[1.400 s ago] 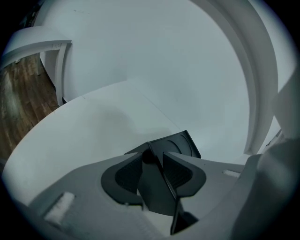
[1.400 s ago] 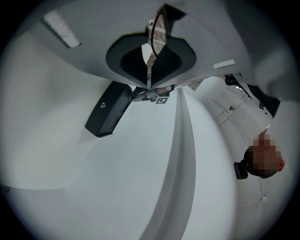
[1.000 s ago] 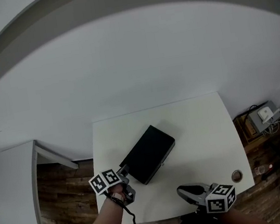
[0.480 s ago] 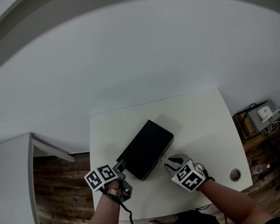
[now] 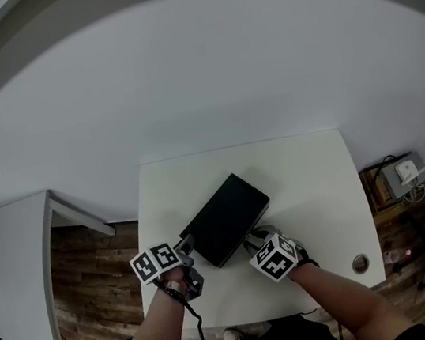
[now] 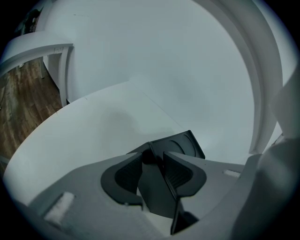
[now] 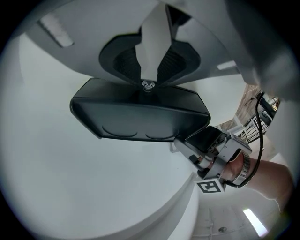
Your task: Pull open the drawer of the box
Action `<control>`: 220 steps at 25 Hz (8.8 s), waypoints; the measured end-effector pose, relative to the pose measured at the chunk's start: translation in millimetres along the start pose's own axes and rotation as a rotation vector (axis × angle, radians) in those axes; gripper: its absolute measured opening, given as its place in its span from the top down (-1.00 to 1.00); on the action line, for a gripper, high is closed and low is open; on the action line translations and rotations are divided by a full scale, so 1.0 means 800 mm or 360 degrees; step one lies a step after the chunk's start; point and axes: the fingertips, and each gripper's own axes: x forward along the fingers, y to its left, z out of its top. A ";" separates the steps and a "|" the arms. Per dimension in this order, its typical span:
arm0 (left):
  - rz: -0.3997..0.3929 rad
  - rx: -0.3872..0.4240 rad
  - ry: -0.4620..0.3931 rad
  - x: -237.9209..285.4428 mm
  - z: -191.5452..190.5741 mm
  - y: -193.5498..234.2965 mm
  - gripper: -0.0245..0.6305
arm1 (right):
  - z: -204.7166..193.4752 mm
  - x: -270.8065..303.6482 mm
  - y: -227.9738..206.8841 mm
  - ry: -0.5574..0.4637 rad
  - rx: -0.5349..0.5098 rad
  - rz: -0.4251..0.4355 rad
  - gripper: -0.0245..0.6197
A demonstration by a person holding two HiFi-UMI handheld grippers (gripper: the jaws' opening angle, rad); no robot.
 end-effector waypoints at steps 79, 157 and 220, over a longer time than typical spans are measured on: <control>0.0004 0.0016 -0.0005 0.005 0.003 0.002 0.44 | -0.075 -0.059 0.013 0.0042 0.0099 -0.0231 0.70; -0.0281 -0.0088 -0.0115 -0.033 -0.003 0.006 0.46 | -0.129 -0.121 0.043 -0.0058 0.0317 -0.0323 0.88; -0.1113 -0.0066 0.0136 -0.340 -0.253 -0.027 0.91 | -0.051 -0.308 0.338 -0.0984 0.1333 0.0365 0.91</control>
